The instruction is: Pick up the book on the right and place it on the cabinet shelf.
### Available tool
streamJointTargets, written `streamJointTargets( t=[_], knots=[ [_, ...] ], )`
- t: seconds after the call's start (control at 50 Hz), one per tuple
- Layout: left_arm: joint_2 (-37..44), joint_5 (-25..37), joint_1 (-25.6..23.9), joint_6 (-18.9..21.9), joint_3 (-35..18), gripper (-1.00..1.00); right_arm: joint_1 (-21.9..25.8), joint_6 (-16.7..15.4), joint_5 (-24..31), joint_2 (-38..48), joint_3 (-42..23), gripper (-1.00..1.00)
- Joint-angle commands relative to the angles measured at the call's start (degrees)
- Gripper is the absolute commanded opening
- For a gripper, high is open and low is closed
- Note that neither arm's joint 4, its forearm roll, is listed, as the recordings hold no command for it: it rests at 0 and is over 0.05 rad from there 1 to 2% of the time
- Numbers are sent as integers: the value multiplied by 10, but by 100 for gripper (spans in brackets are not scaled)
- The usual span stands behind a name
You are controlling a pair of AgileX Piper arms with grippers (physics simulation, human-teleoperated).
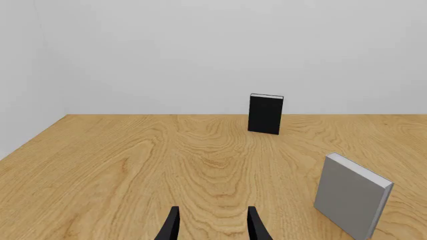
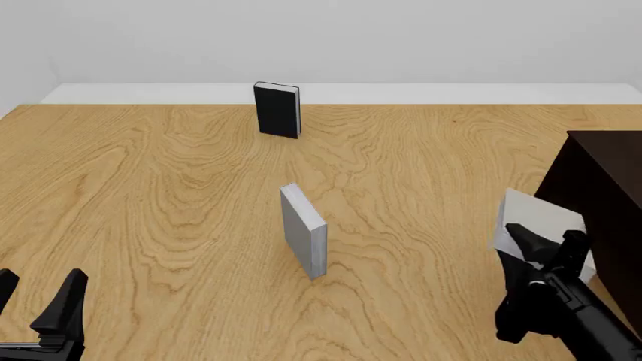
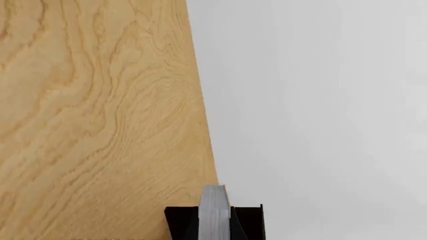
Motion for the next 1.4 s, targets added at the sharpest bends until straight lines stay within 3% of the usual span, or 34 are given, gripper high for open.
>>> streamJointTargets(
  t=[0.02, 0.34, 0.62, 0.88, 1.4],
  knots=[
    [0, 0, 0, 0, 0, 100, -20, 5, -48, 31, -8, -100],
    [0, 0, 0, 0, 0, 100, -40, 13, -79, 63, -6, -100],
    [0, 0, 0, 0, 0, 100, -58, 2, -146, 114, 9, -100],
    [0, 0, 0, 0, 0, 100, -71, -4, -152, 142, -10, -100],
    [0, 0, 0, 0, 0, 100, -112, 1, -223, 235, -17, -100]
  ],
)
